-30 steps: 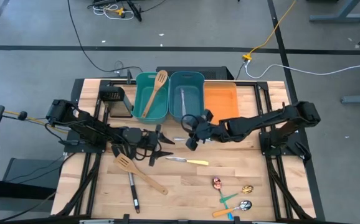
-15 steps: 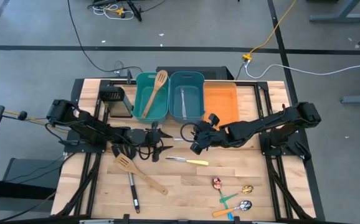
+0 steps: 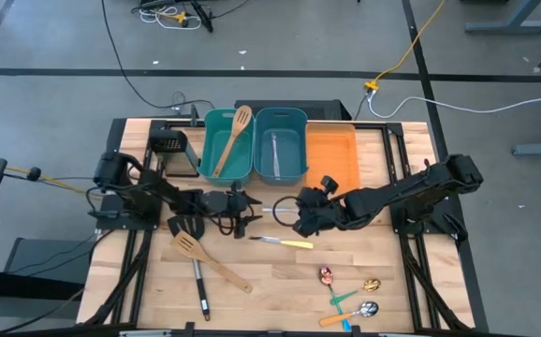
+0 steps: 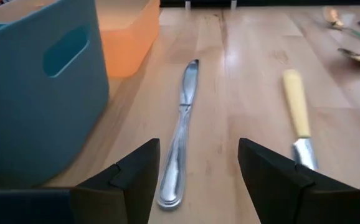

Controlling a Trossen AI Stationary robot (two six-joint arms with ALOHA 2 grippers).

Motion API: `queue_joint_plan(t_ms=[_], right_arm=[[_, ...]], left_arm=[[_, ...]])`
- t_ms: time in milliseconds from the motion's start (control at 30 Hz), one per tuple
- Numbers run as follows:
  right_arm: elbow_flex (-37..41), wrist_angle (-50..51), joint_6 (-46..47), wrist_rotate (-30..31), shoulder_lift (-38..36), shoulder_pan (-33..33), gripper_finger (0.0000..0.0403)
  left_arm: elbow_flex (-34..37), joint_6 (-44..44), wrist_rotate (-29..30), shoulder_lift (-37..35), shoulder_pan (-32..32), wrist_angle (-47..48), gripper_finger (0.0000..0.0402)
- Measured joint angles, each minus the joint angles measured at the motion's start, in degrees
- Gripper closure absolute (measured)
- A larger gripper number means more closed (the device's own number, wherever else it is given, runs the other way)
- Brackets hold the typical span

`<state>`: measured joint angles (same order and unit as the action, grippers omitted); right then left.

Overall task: Pick & Place Kitchen Items
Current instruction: Put the silver knife into the blue bin

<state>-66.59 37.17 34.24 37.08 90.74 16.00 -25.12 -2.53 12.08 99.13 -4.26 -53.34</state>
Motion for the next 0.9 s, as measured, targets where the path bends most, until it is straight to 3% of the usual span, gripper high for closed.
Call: queue_joint_plan(t_ms=[500,900], right_arm=[[3.08,2.43,2.25,0.90,0.00,0.56,0.0270],[5.92,2.06,5.82,-0.92,0.02,1.54,0.0270]], left_arm=[[-0.47,0.49,-4.03,6.87,3.53,-6.74,0.0179],[-6.19,3.20,-4.91,13.20,5.99,-6.69,0.0179]])
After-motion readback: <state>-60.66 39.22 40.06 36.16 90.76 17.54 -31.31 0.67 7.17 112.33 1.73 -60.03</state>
